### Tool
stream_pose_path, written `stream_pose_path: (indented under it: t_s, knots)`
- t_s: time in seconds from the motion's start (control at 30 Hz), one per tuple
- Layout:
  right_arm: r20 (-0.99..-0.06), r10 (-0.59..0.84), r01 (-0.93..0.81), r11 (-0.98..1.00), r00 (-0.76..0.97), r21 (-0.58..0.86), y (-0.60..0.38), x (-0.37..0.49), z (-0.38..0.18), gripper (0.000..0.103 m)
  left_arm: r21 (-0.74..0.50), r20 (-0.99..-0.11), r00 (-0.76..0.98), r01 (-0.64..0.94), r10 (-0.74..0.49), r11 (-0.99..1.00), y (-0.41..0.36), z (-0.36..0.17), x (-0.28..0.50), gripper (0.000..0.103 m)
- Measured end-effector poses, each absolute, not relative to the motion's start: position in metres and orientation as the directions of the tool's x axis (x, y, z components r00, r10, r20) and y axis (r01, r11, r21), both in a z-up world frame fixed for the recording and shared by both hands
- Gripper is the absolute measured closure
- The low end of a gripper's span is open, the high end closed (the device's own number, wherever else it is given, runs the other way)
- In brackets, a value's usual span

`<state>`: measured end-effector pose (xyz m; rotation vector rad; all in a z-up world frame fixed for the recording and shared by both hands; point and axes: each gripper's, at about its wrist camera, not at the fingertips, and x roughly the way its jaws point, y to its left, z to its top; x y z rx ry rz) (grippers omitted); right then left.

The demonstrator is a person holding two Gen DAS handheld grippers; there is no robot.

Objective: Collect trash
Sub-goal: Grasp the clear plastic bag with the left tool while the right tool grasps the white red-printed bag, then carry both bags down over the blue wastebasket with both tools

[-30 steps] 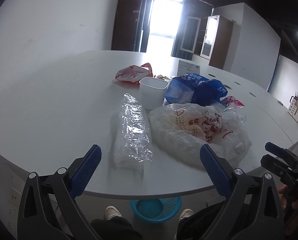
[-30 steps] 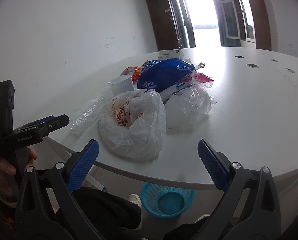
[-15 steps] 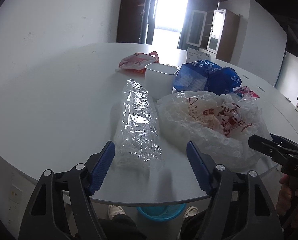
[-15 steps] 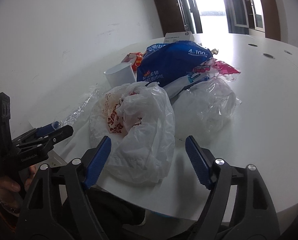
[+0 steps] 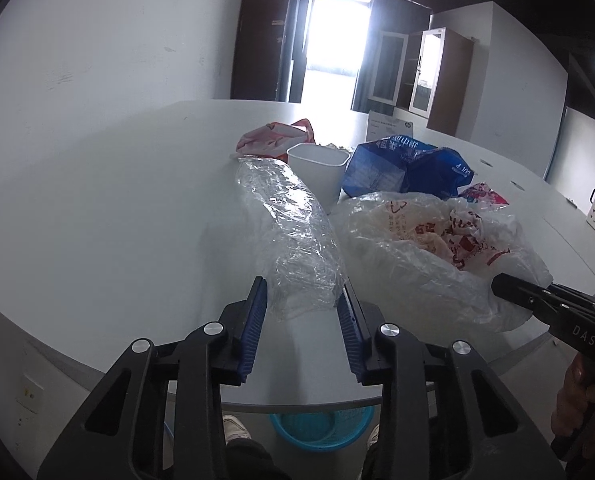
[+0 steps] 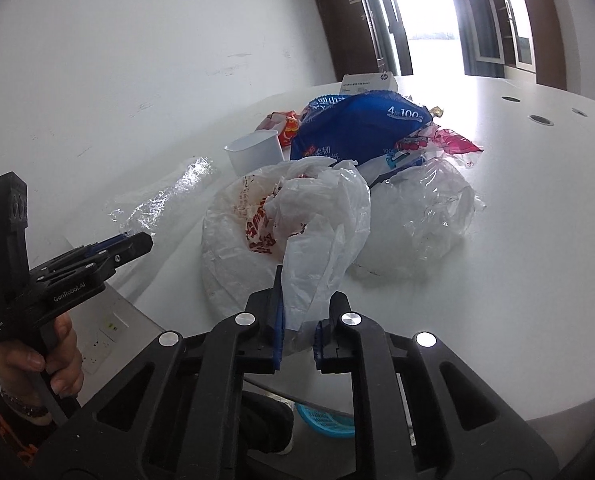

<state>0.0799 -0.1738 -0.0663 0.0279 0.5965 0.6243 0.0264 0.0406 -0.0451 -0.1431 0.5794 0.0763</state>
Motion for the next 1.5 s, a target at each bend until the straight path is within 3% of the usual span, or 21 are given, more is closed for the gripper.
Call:
stream_pose_path:
  t_s: [0.5,0.8,0.9,1.1,1.5]
  knots:
    - [-0.464,0.545,-0.552,0.823,0.698,0.137,-0.214,-0.019,-0.041,0.095,-0.056,-0.505,0.863,-0.019,-0.012,0.998,0.022,-0.015,-0.075,0.069]
    - [-0.526,0.534,-0.582,0.809,0.662,0.089,-0.221,-0.079,-0.063,0.095,-0.017,-0.485,0.87,0.09,-0.087,0.996,0.01,-0.015,-0.157,0.069]
    - [-0.555,0.526,-0.588,0.805,0.644,0.081,-0.223,-0.094,-0.075,0.095,-0.079,-0.538,0.829,0.131,-0.153,0.988,0.006,-0.03,-0.17,0.069]
    - [-0.626,0.483,-0.583,0.81,0.612,0.055,-0.228,-0.111,-0.109,0.095,-0.059,-0.645,0.747,0.16,-0.16,0.985,-0.011,-0.067,-0.173,0.069]
    - [-0.731,0.4,-0.503,0.86,0.553,0.09,-0.206,-0.047,-0.183,0.095,-0.174,-0.786,0.591,0.073,-0.183,0.982,-0.005,-0.166,-0.09,0.07]
